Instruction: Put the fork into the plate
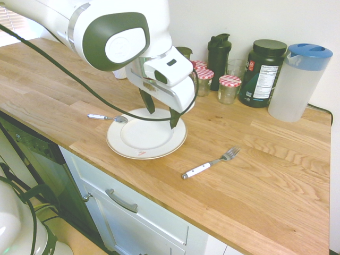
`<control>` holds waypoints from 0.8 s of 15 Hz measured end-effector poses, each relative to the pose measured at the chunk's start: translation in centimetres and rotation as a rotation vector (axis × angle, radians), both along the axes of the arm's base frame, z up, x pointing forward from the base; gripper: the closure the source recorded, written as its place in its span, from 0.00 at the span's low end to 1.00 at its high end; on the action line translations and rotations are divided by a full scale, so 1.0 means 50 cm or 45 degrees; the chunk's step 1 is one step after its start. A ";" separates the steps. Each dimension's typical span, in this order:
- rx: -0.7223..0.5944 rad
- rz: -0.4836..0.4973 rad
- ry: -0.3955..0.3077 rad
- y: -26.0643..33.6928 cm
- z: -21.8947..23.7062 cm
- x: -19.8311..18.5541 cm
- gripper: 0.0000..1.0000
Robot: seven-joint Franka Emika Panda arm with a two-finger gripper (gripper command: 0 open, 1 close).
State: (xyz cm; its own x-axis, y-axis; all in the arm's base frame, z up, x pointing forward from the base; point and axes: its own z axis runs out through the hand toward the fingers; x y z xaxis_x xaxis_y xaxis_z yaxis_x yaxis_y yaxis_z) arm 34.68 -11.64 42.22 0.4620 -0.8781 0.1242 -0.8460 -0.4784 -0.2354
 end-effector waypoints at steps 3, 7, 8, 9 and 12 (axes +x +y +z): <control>0.048 -0.078 -0.003 -0.081 -0.009 -0.032 0.00; 0.104 -0.151 0.026 -0.168 -0.063 -0.063 0.00; 0.114 -0.170 0.041 -0.176 -0.079 -0.063 0.00; 0.124 -0.202 0.051 -0.186 -0.094 -0.063 0.00; 0.160 -0.313 0.069 -0.214 -0.137 -0.067 0.00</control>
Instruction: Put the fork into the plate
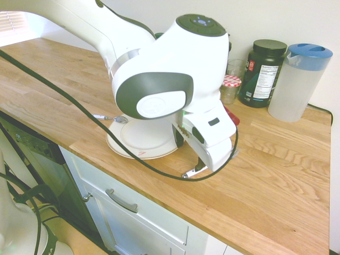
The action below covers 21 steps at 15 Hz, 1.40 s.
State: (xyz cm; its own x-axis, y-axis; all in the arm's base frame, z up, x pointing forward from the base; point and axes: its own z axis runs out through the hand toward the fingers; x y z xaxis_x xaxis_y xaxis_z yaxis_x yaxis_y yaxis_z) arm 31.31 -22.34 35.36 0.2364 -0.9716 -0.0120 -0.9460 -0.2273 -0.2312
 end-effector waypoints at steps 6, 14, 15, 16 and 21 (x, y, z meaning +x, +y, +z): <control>0.000 -0.149 -0.040 -0.060 -0.019 -0.029 1.00; -0.062 -0.174 -0.017 -0.031 -0.011 0.001 1.00; -0.057 -0.175 0.000 -0.028 -0.015 0.002 1.00; -0.050 -0.175 0.015 -0.026 -0.022 0.001 1.00; -0.035 -0.174 0.047 -0.025 -0.041 0.001 1.00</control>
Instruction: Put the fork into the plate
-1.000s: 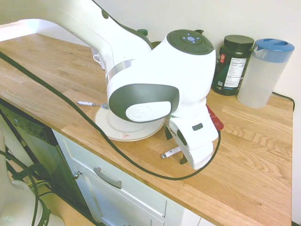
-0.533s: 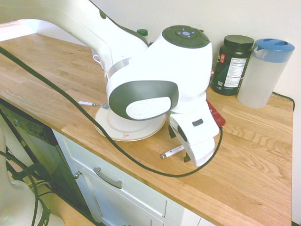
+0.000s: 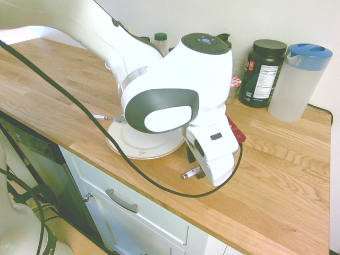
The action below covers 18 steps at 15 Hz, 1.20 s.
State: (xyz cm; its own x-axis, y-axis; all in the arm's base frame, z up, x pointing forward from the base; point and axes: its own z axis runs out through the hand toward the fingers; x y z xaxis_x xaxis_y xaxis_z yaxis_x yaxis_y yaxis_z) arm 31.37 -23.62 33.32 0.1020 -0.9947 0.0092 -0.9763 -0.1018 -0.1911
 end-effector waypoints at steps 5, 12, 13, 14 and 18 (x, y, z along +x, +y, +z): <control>0.005 0.009 0.014 0.008 -0.008 0.006 1.00; -0.009 0.030 0.004 0.026 -0.008 0.024 1.00; -0.009 0.030 0.000 0.028 -0.008 0.025 1.00; -0.006 0.026 -0.005 0.026 -0.008 0.025 1.00; -0.002 0.018 -0.043 -0.006 0.003 0.006 1.00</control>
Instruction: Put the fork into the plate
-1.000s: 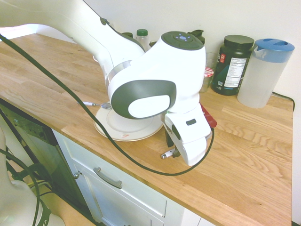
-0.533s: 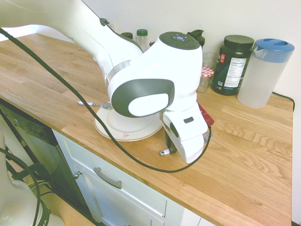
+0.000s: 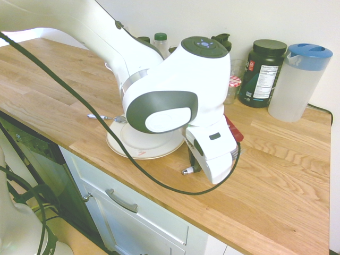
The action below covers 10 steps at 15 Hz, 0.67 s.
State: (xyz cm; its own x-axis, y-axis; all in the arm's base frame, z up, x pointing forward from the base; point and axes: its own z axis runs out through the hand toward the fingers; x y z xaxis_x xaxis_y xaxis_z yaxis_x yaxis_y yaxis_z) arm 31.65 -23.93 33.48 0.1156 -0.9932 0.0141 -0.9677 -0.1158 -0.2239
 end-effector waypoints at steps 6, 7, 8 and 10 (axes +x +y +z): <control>-0.089 0.069 -0.063 0.032 0.080 0.017 1.00; -0.120 0.092 -0.063 0.062 0.104 0.028 1.00; -0.152 0.111 -0.060 0.096 0.129 0.039 1.00; -0.209 0.142 -0.042 0.171 0.171 0.054 1.00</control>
